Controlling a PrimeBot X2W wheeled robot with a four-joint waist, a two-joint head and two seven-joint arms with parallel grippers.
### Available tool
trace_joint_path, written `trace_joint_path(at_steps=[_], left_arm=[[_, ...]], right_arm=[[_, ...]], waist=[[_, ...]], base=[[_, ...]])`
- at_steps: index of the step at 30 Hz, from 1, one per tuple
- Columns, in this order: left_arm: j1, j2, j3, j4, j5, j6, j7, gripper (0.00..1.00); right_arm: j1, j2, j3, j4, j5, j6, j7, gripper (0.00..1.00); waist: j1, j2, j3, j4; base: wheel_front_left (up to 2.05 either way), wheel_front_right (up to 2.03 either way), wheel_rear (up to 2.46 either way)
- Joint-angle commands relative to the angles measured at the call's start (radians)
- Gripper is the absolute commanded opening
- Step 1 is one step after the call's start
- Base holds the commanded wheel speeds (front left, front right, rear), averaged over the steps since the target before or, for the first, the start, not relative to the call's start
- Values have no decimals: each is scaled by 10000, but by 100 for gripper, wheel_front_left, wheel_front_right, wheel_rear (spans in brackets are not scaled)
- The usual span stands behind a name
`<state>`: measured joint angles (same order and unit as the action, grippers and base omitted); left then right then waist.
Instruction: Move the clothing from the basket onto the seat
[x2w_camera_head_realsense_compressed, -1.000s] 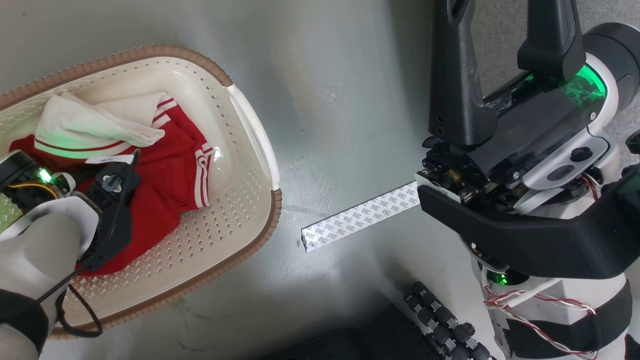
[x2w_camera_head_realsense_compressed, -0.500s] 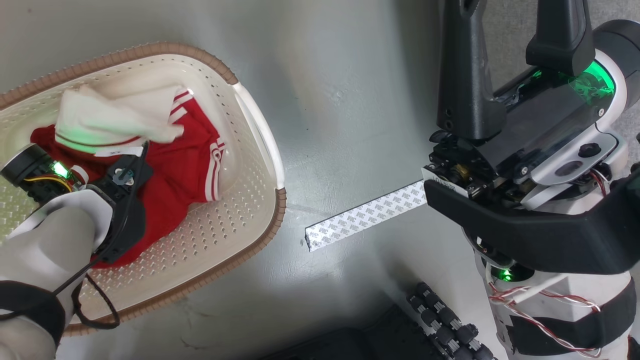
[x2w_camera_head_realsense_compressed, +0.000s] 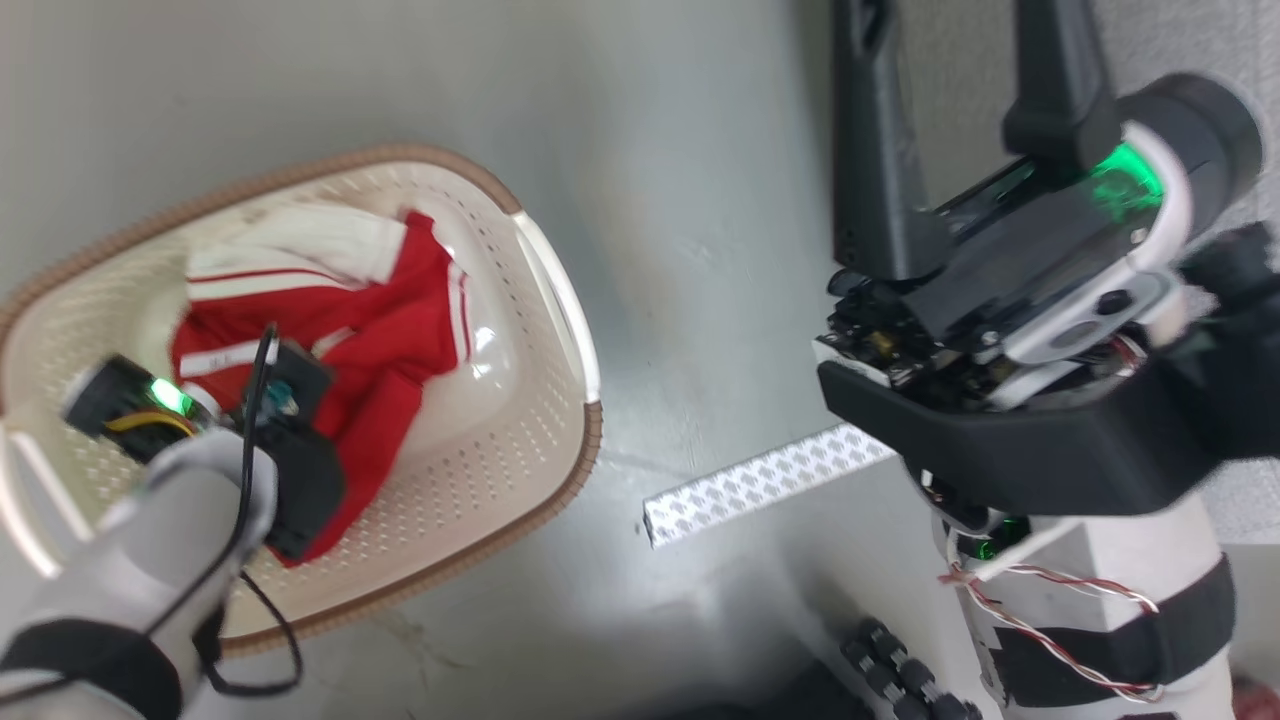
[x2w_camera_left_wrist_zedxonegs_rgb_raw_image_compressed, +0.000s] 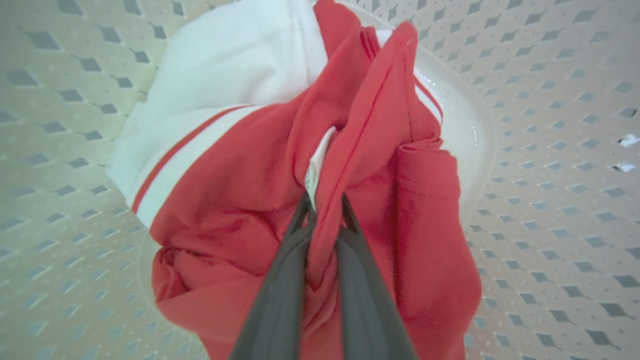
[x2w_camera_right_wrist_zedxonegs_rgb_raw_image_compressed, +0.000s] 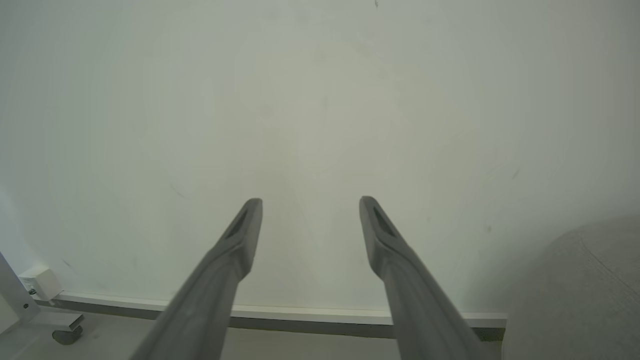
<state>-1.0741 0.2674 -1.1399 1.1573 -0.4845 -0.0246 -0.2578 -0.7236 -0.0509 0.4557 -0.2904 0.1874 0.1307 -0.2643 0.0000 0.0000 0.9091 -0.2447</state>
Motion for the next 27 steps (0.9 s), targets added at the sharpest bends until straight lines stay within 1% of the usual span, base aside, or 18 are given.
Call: trace_joint_path(at_steps=[1,4,5,6,10,16,23,27], left_arm=[[310,48,118,-318,-52,142,-78,0],[884,157,490,-1222,-139,467,-74,0],[884,157,490,-1222,-139,467,-74,0],[1111,221,620,-1505,-165,565,-75,0],[1934,401,1278,-2742,-192,969,-78,0],[3432,774,2371,-4522,46,1561,-79,0],[5139,1088,3784,-6402,343,2053,-80,0],[6076,1156,4552,-7312,572,2265,-81,0]], right_arm=[[137,10,37,85,-72,1,-16,100],[326,2,-26,349,-158,1,-16,100],[326,2,-26,349,-158,1,-16,100],[399,-5,-20,395,-150,1,-15,100],[770,-146,18,661,-86,1,-15,100],[1545,-301,-15,1062,140,1,-16,100],[2589,-454,-37,1509,326,1,-16,100],[3210,-495,-83,1711,478,1,-16,100]], waist=[[0,0,-779,384],[0,0,-1424,646],[0,0,-1424,646],[0,0,-1652,717],[0,0,-2645,968],[0,0,-4193,1224],[0,0,-5771,1507],[0,0,-6632,1608]], base=[[0,0,0],[0,0,0],[0,0,0],[0,0,0],[0,0,0],[0,0,0],[0,0,0],[0,0,0]])
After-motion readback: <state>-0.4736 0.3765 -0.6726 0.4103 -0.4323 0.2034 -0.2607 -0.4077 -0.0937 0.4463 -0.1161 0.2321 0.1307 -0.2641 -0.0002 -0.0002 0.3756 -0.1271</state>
